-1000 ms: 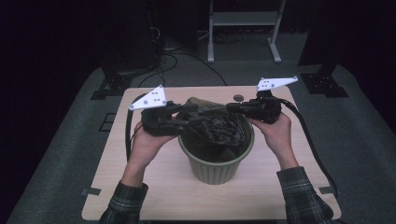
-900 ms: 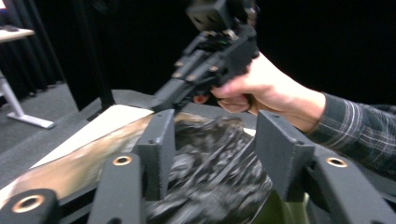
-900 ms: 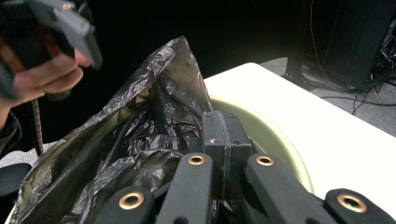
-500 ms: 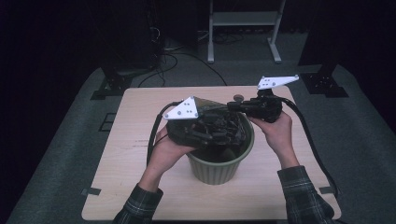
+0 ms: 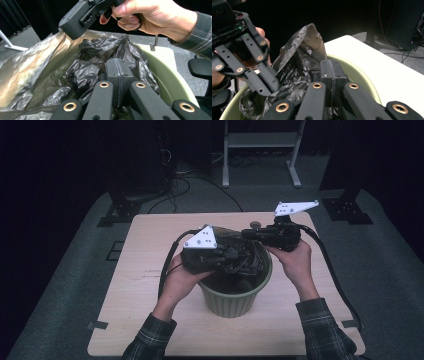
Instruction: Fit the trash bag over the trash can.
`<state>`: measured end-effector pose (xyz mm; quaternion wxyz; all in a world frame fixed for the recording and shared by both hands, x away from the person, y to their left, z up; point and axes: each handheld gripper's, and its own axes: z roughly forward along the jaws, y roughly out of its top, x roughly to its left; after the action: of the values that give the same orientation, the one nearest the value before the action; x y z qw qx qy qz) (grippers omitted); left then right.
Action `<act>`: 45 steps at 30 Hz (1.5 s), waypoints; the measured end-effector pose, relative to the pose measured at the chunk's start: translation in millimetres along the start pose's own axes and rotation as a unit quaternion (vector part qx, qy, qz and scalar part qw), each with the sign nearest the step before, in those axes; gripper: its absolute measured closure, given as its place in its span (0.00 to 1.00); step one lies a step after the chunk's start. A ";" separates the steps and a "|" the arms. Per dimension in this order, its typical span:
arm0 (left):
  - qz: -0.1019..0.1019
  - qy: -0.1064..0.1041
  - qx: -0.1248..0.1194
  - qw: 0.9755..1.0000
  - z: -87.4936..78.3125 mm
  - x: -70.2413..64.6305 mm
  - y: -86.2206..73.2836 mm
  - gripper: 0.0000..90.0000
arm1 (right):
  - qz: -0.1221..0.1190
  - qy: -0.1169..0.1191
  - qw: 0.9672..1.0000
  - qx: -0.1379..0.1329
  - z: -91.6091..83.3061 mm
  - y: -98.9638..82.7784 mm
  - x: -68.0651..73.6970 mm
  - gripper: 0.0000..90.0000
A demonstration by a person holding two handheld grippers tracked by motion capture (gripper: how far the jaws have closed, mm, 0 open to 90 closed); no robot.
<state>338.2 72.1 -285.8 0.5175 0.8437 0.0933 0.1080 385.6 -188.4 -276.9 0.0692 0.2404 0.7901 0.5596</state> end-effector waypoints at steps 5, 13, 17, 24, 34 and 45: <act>-0.013 0.014 -0.013 1.000 -21.4 6.2 -9.1 1.00 | 0.002 -0.016 1.000 0.000 -7.7 -3.1 -3.9 1.00; -0.030 0.058 -0.021 0.998 -63.1 23.8 -25.5 1.00 | 0.016 -0.045 0.999 0.002 -30.4 -17.9 -15.8 1.00; -0.039 0.080 -0.018 0.996 -76.8 33.5 -34.5 1.00 | 0.024 -0.056 0.998 0.003 -41.1 -26.6 -21.5 1.00; -0.066 0.116 -0.010 0.991 -89.1 51.8 -52.9 1.00 | 0.039 -0.071 0.997 0.002 -59.8 -43.8 -28.3 1.00; -0.094 0.137 -0.008 0.986 -87.6 66.3 -74.0 1.00 | 0.051 -0.092 0.994 0.000 -72.5 -58.1 -35.4 1.00; -0.079 0.113 -0.035 0.990 -83.6 61.0 -71.4 0.95 | 0.028 -0.074 0.996 -0.047 -75.5 -40.7 -26.8 0.63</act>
<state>370.1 191.8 -307.5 0.5395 0.7976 0.2140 0.1641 368.2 -275.5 -291.1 0.1228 0.2993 0.7487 0.5785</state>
